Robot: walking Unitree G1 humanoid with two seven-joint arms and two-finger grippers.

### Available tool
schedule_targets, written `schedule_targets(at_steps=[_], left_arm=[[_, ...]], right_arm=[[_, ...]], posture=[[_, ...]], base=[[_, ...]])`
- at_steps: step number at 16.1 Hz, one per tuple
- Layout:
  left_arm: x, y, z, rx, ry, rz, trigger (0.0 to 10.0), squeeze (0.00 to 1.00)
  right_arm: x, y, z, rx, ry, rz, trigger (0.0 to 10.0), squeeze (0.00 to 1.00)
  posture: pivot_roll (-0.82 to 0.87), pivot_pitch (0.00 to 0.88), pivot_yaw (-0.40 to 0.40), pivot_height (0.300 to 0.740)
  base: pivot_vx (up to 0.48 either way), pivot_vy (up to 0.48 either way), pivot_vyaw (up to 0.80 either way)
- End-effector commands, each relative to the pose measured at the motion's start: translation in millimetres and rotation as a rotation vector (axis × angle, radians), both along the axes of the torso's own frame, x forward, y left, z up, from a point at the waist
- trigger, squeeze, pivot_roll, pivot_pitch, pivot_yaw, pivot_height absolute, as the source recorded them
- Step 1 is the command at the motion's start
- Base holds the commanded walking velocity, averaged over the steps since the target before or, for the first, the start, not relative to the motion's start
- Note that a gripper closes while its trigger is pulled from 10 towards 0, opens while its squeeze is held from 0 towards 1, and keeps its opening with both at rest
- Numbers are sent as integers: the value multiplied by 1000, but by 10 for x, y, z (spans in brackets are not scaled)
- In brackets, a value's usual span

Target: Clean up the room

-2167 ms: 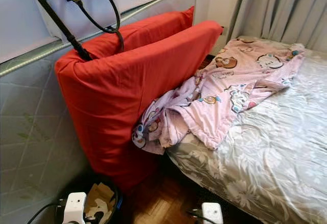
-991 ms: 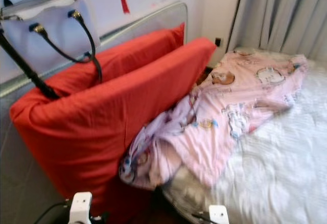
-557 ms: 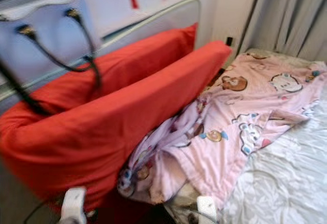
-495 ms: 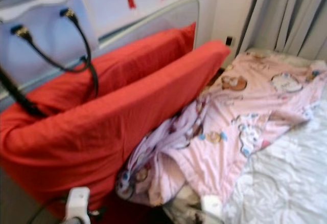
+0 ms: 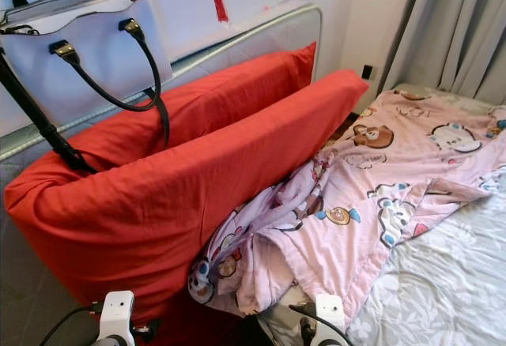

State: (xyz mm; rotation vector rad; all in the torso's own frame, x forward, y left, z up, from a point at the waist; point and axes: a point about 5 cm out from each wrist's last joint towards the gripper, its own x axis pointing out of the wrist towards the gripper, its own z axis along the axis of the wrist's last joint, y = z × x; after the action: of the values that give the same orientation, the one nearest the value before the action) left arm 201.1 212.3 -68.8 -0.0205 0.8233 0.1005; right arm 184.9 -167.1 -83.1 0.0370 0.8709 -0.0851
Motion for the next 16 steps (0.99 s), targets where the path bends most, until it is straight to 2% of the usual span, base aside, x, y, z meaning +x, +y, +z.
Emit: schedule_targets(at_steps=[1, 6, 10, 12, 13, 14, 15, 16], left_arm=[[11, 4, 3, 7, 8, -5, 10000, 0], [36, -59, -2, 6, 20, -1, 10000, 0], [47, -122, -6, -8, 12, 25, 10000, 0], [74, -117, 24, -5, -44, 56, 10000, 0], [95, -105, 57, -5, -102, 79, 10000, 0], [190, -75, 145, 32, -181, 80, 10000, 0], [420, -45, 335, 92, -288, 55, 10000, 0], [646, -11, 553, 115, -399, 50, 10000, 0]], right_arm=[[49, -13, 25, 1, -16, -11, 10000, 0], [70, -149, 46, -22, -15, -18, 10000, 0], [116, -263, 85, -34, -34, -24, 10000, 0], [162, -314, 125, -44, -69, -29, 10000, 0], [258, -380, 201, -46, -128, -45, 10000, 0], [311, -413, 259, -31, -192, -55, 10000, 0], [307, -410, 265, -22, -212, -51, 10000, 0], [312, -406, 279, -16, -234, -40, 10000, 0]], posture=[[-36, 0, 58, 740], [-48, 0, 36, 740], [-38, 0, -18, 740], [-47, 0, -19, 740], [-56, 0, -22, 740], [-58, 0, -26, 740], [-44, 0, -30, 740], [-37, 0, -32, 740]], base=[[0, 0, 0], [0, 0, 0], [0, 0, 0], [0, 0, 0], [0, 0, 0], [0, 0, 0], [0, 0, 0], [0, 0, 0]])
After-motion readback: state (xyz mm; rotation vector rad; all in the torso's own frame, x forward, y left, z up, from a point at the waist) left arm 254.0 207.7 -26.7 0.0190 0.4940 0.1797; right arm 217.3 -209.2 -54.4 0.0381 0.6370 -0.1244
